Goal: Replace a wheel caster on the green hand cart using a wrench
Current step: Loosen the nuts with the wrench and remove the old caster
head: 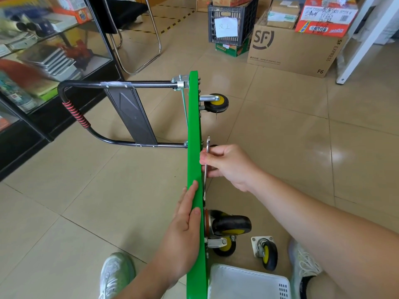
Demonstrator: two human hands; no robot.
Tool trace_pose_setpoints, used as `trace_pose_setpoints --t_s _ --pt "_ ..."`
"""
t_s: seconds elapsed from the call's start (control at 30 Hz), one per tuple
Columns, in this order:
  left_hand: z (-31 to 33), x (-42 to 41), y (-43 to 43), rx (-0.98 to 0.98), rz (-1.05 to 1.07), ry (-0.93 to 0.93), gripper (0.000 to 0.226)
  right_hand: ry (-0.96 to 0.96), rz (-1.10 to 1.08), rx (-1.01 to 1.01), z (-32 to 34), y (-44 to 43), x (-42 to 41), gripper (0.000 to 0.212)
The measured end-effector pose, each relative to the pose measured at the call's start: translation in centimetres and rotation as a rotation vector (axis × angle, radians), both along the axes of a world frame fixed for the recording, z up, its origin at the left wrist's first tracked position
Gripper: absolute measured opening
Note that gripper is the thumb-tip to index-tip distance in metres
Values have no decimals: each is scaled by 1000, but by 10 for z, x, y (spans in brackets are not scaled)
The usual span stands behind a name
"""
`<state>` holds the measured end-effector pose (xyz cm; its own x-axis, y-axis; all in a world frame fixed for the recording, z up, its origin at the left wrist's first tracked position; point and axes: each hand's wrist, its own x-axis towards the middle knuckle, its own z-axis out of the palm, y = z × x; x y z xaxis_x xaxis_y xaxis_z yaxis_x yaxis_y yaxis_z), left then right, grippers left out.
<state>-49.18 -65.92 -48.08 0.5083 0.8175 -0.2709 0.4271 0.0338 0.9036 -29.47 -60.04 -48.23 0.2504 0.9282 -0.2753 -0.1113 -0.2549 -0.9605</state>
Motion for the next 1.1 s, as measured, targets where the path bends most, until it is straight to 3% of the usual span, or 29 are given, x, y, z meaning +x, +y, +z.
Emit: trace_pose_setpoints --t_s 0.53,0.7,1.1 --pt "-5 0 0 56 1 20 52 -101 -12 5 4 -3 -8 18" --pt "-4 1 0 44 15 15 50 -190 8 31 13 -7 -11 7" --pt "-2 3 -1 57 30 3 47 -253 78 167 27 -28 -17 18"
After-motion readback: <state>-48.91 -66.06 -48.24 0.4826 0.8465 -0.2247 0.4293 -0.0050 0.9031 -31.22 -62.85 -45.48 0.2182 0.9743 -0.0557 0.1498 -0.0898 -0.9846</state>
